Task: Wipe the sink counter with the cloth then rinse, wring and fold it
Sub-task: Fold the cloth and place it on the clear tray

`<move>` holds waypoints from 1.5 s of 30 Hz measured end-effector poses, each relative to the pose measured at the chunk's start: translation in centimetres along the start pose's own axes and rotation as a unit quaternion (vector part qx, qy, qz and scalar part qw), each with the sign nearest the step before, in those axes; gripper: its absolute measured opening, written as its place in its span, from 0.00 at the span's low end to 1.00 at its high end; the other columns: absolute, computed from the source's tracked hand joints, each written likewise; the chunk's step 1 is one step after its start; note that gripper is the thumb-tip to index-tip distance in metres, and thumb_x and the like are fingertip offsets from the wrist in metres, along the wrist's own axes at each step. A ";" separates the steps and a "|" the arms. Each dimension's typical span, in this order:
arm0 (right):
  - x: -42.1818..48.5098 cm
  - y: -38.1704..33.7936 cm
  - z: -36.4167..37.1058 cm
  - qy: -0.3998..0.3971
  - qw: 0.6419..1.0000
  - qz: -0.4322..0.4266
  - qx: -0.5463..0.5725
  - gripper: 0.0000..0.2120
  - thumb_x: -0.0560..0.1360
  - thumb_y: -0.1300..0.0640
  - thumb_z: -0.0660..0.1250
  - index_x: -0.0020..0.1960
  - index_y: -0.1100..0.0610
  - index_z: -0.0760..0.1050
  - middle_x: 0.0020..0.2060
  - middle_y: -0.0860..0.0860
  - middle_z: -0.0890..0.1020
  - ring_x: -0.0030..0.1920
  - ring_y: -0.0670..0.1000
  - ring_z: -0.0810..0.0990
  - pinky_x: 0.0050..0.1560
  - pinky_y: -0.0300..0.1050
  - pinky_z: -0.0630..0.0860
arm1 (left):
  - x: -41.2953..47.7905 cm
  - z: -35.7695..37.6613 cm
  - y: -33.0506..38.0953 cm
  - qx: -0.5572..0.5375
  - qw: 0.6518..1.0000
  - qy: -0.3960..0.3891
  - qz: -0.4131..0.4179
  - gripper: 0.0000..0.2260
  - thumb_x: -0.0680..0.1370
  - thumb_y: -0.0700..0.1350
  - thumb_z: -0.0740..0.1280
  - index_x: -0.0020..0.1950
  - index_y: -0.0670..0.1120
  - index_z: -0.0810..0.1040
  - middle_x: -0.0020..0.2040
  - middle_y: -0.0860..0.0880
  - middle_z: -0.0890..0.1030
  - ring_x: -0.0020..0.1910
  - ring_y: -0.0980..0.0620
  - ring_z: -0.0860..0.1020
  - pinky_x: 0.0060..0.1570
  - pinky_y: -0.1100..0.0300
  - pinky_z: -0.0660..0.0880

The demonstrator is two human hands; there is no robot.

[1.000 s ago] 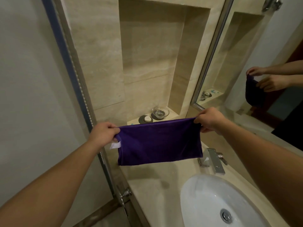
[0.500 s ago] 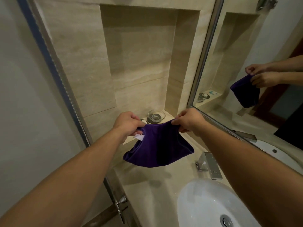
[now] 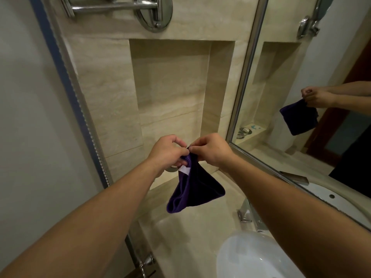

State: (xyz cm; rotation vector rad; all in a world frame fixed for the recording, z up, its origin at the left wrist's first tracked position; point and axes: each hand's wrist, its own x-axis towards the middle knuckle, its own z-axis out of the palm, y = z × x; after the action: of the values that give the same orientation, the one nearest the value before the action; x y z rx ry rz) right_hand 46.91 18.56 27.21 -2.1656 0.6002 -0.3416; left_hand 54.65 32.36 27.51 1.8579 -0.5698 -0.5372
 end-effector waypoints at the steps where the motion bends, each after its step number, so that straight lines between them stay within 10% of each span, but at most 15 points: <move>1: -0.1 -0.2 0.0 0.003 1.000 -0.009 -0.006 0.03 0.75 0.56 0.74 0.46 0.54 0.87 0.38 0.52 0.88 0.42 0.52 0.87 0.47 0.51 0.86 | 0.0 -0.1 0.2 -0.001 1.000 -0.001 0.002 0.08 0.75 0.34 0.69 0.53 0.42 0.78 0.36 0.41 0.84 0.33 0.47 0.84 0.36 0.55 0.79; 16: -1.1 -1.6 -0.4 0.002 0.984 -0.082 -0.159 0.21 0.71 0.48 0.78 0.62 0.51 0.80 0.49 0.47 0.84 0.48 0.48 0.83 0.44 0.38 0.80 | 0.1 -1.1 1.7 -0.076 0.996 -0.028 -0.033 0.23 0.73 0.24 0.51 0.60 0.44 0.74 0.51 0.36 0.83 0.45 0.42 0.85 0.41 0.56 0.84; 28: -1.3 -1.9 -2.2 0.019 0.983 -0.110 -0.147 0.09 0.80 0.56 0.69 0.60 0.50 0.80 0.47 0.46 0.83 0.47 0.48 0.83 0.39 0.35 0.76 | 0.9 -2.5 -0.6 0.007 0.995 -0.018 0.093 0.17 0.73 0.31 0.68 0.58 0.47 0.76 0.50 0.50 0.84 0.52 0.48 0.81 0.50 0.57 0.79; 31: -1.8 -1.8 -3.6 0.008 0.993 -0.079 -0.083 0.06 0.80 0.57 0.68 0.56 0.51 0.80 0.46 0.49 0.84 0.46 0.49 0.84 0.38 0.43 0.84 | 1.5 -3.1 -2.8 0.110 0.989 -0.009 0.101 0.25 0.70 0.42 0.78 0.64 0.54 0.75 0.58 0.52 0.75 0.51 0.56 0.76 0.35 0.70 0.73; 36: -2.4 -1.1 -6.2 -0.005 0.999 -0.043 0.000 0.06 0.80 0.61 0.68 0.50 0.51 0.81 0.47 0.52 0.83 0.49 0.56 0.83 0.46 0.51 0.84 | 2.8 -2.9 -4.9 0.136 0.982 -0.088 0.096 0.26 0.70 0.44 0.79 0.65 0.58 0.75 0.64 0.55 0.77 0.66 0.52 0.72 0.58 0.59 0.69; 45: -4.1 0.3 -9.9 0.022 0.999 -0.025 0.036 0.07 0.79 0.63 0.68 0.50 0.53 0.81 0.51 0.55 0.83 0.55 0.60 0.82 0.61 0.64 0.79 | 3.2 -0.6 -3.3 0.099 0.965 -0.159 0.185 0.15 0.67 0.40 0.80 0.49 0.56 0.85 0.50 0.56 0.84 0.50 0.59 0.82 0.52 0.59 0.78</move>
State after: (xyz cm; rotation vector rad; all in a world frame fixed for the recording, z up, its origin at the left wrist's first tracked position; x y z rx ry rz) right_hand 39.04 14.02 32.83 -2.1122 0.5503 -0.4339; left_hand 57.97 31.85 24.34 1.7995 -1.1953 -0.5436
